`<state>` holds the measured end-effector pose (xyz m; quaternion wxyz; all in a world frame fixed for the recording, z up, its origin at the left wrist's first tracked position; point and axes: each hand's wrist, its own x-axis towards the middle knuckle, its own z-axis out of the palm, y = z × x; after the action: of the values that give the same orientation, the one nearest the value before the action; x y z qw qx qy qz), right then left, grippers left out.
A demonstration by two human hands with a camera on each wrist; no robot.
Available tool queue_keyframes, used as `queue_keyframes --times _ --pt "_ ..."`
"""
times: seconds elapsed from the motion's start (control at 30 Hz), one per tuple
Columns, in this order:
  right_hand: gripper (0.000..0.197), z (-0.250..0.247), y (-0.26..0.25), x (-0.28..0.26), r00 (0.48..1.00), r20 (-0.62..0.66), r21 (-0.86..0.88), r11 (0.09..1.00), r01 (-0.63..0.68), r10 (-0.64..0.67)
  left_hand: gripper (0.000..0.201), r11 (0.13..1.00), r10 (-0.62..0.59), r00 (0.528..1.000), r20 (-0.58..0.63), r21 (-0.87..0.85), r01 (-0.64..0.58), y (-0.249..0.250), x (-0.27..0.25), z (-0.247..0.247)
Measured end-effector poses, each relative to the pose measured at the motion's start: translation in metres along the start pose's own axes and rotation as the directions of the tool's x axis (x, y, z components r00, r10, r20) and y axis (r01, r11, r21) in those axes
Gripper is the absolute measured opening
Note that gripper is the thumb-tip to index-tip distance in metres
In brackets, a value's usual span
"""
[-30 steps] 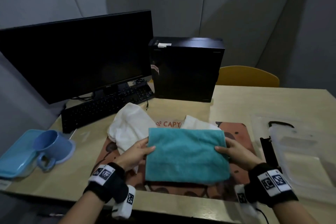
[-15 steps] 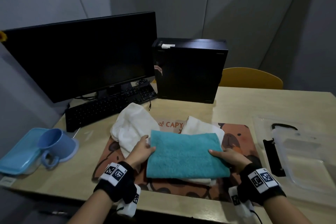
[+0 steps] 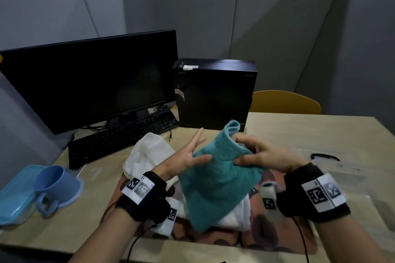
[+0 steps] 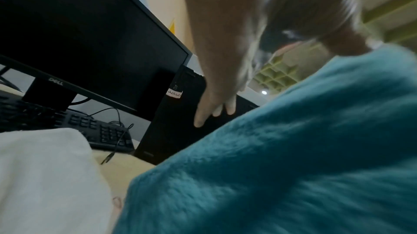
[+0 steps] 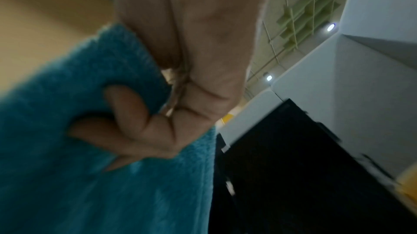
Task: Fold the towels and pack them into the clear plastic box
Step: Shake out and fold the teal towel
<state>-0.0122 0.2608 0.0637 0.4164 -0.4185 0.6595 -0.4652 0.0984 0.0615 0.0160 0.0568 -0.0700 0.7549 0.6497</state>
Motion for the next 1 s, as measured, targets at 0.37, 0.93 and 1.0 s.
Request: queue_keyframes --times 0.37,0.93,1.0 --pt "0.021 -0.039 -0.049 0.011 0.949 -0.240 -0.379 0.920 0.104 -0.207 0.019 0.966 0.213 0.952 -0.221 -0.101 -0.240 0.041 0.008 -0.009" --pt "0.019 0.030 0.048 -0.006 0.881 0.272 -0.447 0.861 -0.242 0.388 0.025 0.986 -0.167 0.960 0.224 0.043 0.162 -0.088 -0.033 -0.018" --pt "0.014 0.024 0.063 0.008 0.946 0.008 -0.106 0.941 -0.320 0.323 0.020 0.949 -0.212 0.977 -0.008 -0.241 0.204 -0.090 -0.024 -0.016"
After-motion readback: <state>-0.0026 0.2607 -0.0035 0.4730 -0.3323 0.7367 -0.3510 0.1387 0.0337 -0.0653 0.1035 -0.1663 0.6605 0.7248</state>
